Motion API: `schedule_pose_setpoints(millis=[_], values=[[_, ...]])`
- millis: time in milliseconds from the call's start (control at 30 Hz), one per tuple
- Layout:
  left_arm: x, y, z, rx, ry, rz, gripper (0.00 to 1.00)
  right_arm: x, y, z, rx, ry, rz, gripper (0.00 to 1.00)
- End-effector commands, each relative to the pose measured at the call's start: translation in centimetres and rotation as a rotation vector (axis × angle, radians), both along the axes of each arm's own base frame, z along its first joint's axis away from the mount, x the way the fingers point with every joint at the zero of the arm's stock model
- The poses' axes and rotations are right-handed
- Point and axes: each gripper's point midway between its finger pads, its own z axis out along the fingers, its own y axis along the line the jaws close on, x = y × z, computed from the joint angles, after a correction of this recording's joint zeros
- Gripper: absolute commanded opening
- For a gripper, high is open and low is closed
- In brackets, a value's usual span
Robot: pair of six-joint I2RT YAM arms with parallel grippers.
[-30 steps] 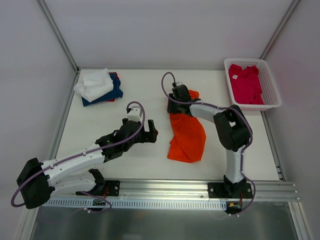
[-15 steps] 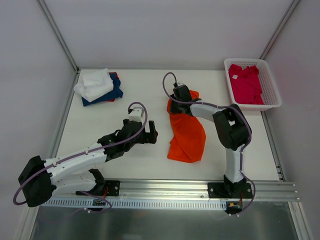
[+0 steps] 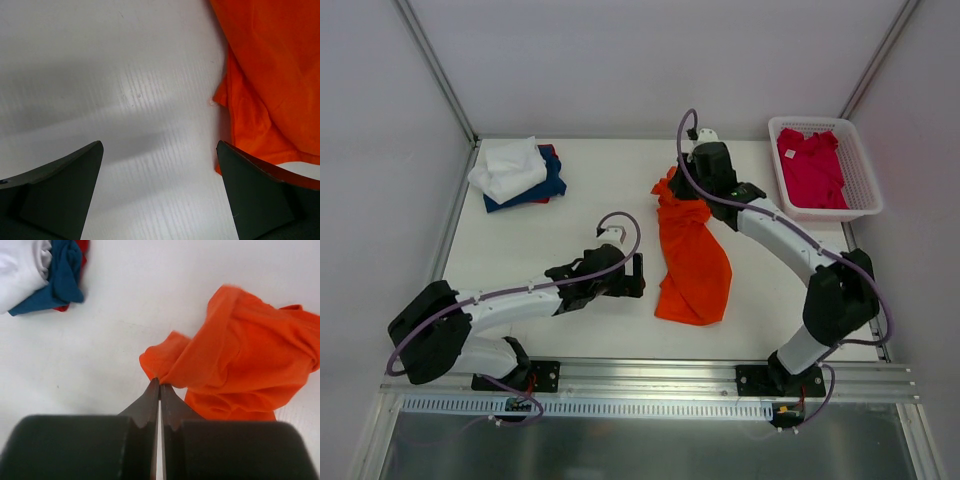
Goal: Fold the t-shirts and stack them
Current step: Flatten the tshirt out
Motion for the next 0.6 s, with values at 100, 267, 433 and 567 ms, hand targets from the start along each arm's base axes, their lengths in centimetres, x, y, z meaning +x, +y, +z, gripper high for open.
schedule_pose_setpoints(millis=[100, 267, 433, 567], values=[[-0.2, -3.1, 0.4, -0.118, 0.051, -0.041, 0.99, -1.6, -2.6, 5.9, -0.001, -0.106, -0.025, 0.0], [-1.0, -4.2, -0.6, -0.15, 0.102, -0.071, 0.97, -2.5, -4.5, 9.2, 0.002, -0.168, -0.05, 0.0], [-1.9, -5.8, -0.9, -0.186, 0.125, -0.102, 0.94, -2.6, -5.7, 10.3, 0.0, -0.184, -0.07, 0.0], [-3.2, -7.1, -1.3, -0.198, 0.15, -0.139, 0.92, -2.6, -6.1, 10.5, 0.003, -0.188, -0.077, 0.0]])
